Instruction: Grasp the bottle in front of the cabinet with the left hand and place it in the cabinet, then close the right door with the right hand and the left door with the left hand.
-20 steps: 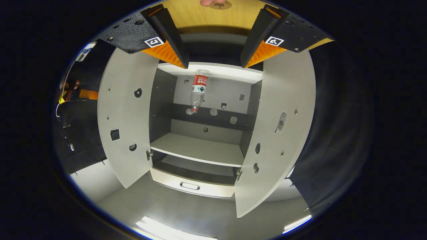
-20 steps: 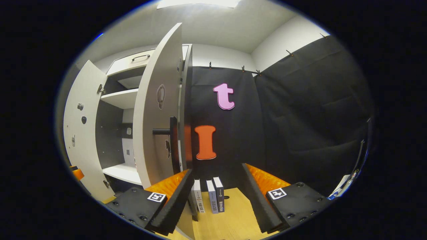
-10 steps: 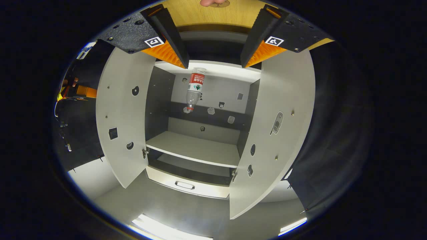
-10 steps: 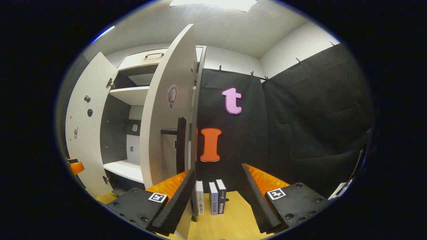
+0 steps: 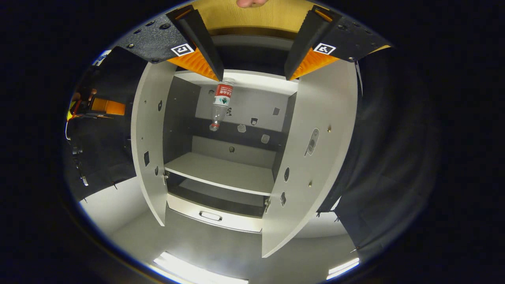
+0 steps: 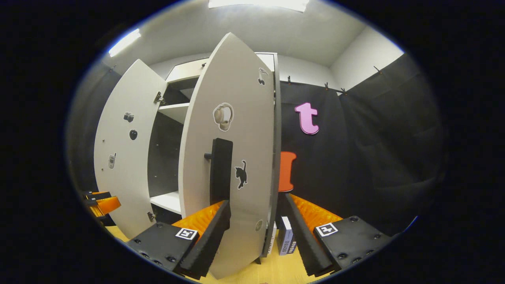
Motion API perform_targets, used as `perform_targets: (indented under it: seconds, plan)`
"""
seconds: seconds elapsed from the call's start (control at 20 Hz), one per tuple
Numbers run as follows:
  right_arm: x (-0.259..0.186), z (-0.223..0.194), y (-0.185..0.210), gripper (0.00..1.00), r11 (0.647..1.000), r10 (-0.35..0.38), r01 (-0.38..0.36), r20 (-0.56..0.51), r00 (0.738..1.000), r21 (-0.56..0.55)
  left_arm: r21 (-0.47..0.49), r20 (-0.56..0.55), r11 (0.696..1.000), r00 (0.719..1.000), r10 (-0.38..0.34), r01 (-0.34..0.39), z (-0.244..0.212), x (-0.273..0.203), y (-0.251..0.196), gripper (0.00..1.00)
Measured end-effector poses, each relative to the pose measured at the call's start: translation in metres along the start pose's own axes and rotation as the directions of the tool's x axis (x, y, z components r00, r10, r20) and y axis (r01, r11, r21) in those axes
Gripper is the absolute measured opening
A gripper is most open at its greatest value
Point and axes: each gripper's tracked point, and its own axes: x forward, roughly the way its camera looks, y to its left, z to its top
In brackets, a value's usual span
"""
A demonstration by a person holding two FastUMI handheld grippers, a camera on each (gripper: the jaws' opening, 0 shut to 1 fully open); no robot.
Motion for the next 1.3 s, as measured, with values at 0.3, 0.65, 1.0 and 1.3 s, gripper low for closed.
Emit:
perform_targets:
  seconds: [0.3,0.65,1.0,1.3]
  plan:
    - [0.025,-0.018,0.039,0.96,0.997,0.08,-0.08,-0.036,0.996,0.018,0.017,0.012,0.996,0.996,0.088,-0.088,0.006,-0.015,0.035,0.94]
    - [0.04,-0.036,0.063,0.96,0.99,0.128,-0.123,-0.073,0.989,0.064,0.029,0.051,0.987,0.986,0.158,-0.16,0.02,-0.029,0.064,0.94]
    - [0.055,-0.04,0.073,0.96,0.991,0.124,-0.12,-0.081,0.989,0.051,0.031,0.086,0.953,0.95,0.299,-0.302,0.034,-0.06,0.113,0.94]
    - [0.064,-0.043,0.077,0.96,0.988,0.131,-0.124,-0.082,0.988,0.092,0.044,0.127,0.911,0.907,0.402,-0.41,0.057,-0.076,0.159,0.94]
